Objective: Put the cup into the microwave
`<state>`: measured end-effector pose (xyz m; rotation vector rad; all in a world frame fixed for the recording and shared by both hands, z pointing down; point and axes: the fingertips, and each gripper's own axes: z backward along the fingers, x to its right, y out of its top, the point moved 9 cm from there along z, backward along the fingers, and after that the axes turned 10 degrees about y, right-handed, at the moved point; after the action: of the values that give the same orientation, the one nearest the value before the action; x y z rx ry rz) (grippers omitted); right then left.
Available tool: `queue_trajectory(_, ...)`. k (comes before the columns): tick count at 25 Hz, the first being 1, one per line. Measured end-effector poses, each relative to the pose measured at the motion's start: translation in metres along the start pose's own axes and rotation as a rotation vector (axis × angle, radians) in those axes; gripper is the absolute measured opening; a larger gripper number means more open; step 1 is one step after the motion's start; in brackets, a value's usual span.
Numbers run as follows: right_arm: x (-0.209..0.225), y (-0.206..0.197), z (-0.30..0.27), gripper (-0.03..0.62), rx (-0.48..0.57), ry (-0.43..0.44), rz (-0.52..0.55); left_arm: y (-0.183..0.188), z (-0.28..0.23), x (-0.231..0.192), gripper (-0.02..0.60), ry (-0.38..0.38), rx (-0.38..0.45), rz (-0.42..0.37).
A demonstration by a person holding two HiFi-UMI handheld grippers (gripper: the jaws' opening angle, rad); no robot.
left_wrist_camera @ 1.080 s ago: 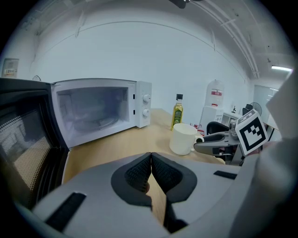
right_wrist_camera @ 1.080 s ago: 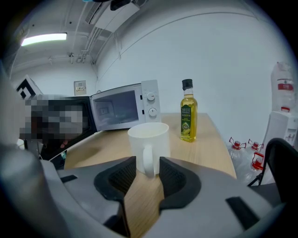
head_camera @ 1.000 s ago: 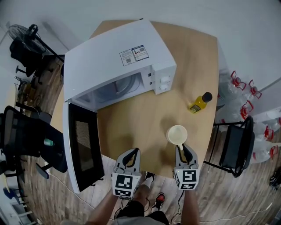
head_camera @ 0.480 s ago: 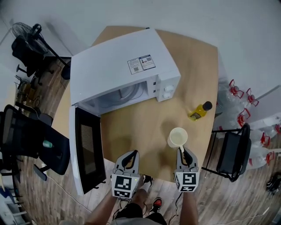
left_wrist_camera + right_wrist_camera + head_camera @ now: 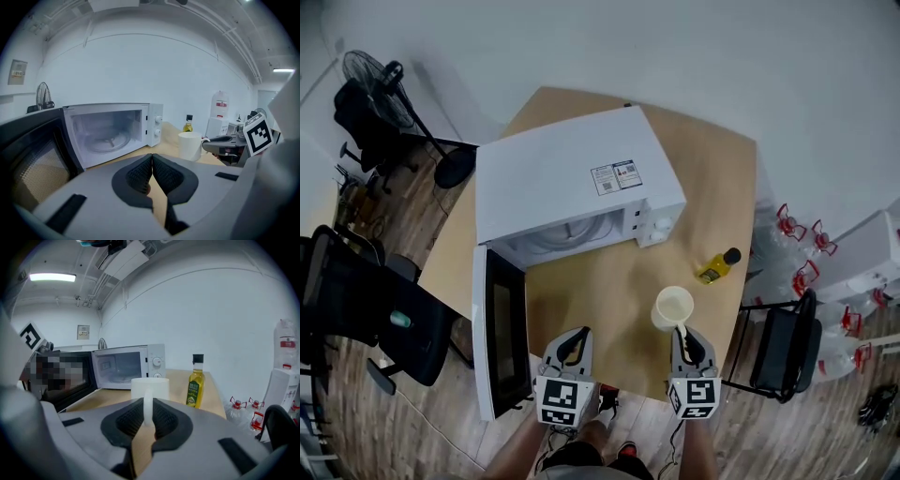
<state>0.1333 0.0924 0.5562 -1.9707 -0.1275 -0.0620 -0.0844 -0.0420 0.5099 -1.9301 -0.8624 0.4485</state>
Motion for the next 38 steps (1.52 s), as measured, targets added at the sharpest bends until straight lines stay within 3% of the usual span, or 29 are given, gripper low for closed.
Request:
queue_trajectory(17, -0.052, 0.098, 0.014, 0.048, 0.171, 0.065, 0.076, 0.07, 0.051, -0.041, 0.025, 0.076, 0.179, 0.021)
queue_trajectory(30, -0.069, 0.141, 0.018, 0.048, 0.255, 0.134, 0.166, 0.088, 0.084, -0.057, 0.025, 0.165, 0.247, 0.038)
queue_trajectory(38, -0.072, 0.152, -0.009, 0.048, 0.267, 0.216, 0.182, 0.093, 0.077, -0.065, 0.025, 0.227, 0.241, 0.057)
